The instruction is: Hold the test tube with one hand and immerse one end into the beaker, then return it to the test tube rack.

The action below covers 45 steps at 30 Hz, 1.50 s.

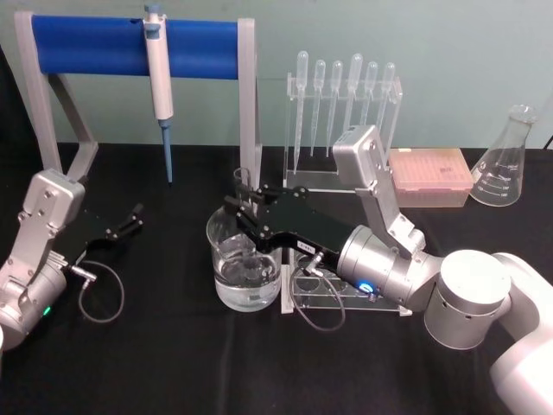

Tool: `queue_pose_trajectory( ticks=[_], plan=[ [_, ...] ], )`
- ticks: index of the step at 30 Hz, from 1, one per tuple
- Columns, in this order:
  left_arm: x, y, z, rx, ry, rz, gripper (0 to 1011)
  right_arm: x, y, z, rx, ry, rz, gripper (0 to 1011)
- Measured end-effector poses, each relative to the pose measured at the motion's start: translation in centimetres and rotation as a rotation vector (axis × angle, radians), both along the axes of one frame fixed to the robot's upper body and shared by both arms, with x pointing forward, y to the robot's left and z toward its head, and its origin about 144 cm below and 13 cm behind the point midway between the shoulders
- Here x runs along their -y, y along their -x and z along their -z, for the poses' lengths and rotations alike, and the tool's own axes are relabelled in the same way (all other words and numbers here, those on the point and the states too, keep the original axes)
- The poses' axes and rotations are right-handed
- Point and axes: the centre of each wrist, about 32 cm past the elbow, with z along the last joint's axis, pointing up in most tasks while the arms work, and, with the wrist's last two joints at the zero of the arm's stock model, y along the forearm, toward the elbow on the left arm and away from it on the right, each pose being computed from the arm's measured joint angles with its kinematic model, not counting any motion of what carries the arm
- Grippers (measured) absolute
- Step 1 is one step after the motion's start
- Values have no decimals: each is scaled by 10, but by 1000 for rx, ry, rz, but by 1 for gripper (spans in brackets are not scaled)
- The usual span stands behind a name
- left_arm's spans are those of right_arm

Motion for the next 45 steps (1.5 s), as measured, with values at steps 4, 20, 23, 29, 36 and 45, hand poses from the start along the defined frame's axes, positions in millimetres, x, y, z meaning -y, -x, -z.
queue_pose_trajectory(
  ticks=[4,20,23,29,36,45],
  plan=[
    [0,0,0,0,0,0,1000,0,-1,-1,10,-10,6,225],
    [0,0,0,0,0,0,1000,1,-2,-3,18,-15,10,225],
    [0,0,0,0,0,0,1000,1,-2,-3,18,-15,9,225],
    [0,0,0,0,0,0,1000,1,-2,-3,17,-14,9,225],
    [0,0,0,0,0,0,1000,1,-2,-4,17,-14,9,224],
    [0,0,0,0,0,0,1000,1,-2,-4,16,-14,9,225]
  ],
)
